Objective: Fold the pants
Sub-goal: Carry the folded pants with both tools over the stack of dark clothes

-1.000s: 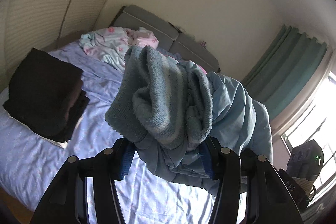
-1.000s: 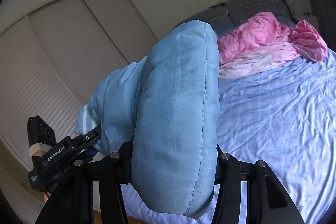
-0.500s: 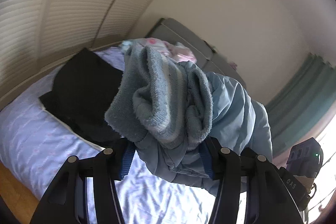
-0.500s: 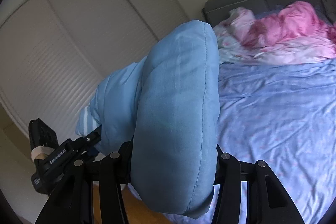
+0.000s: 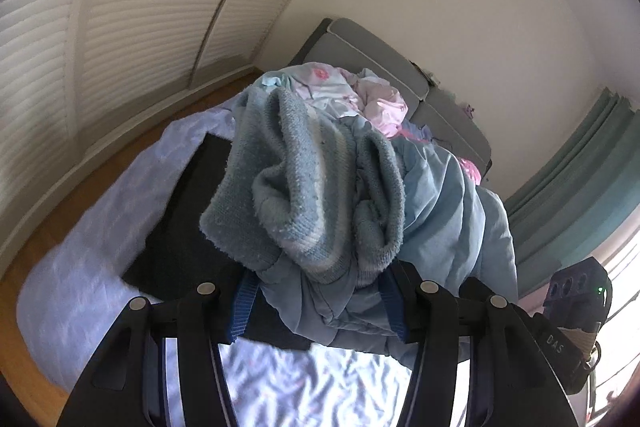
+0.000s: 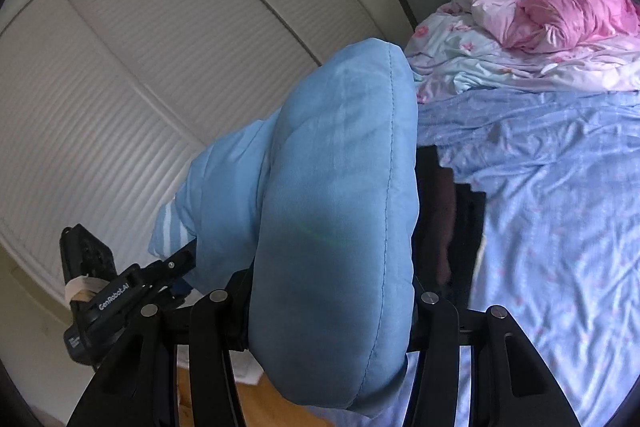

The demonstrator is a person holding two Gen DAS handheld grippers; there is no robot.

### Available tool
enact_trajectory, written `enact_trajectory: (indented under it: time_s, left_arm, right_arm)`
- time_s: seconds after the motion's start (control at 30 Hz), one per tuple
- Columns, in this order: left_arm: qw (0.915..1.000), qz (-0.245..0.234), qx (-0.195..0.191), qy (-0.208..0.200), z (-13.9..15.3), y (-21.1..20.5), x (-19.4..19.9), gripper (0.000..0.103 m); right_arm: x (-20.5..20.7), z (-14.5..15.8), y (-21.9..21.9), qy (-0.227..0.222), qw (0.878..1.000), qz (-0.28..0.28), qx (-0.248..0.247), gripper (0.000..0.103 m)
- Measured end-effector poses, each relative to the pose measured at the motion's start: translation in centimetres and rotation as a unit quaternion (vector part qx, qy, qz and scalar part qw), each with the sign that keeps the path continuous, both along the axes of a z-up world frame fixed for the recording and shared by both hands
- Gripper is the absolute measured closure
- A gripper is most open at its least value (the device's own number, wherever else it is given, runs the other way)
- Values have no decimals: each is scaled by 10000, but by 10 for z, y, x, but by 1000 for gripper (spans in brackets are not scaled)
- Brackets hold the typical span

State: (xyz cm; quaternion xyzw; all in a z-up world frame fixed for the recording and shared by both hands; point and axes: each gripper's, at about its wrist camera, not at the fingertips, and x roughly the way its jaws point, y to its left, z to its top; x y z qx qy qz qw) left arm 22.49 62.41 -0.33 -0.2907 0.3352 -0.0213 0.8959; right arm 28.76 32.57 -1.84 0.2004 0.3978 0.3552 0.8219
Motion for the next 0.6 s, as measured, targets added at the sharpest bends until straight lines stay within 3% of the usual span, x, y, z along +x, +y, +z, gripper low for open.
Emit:
enact_trajectory:
  time_s: [0.23, 0.6]
  left_arm:
    - [9997, -208, 75, 133, -11, 39, 55, 50]
    - [9957, -384, -34, 843, -68, 58, 110, 50]
  right_arm:
    - [55, -11, 41, 166, 9997, -190, -21, 52]
    - [101, -61, 67, 830, 9954, -378, -296, 52]
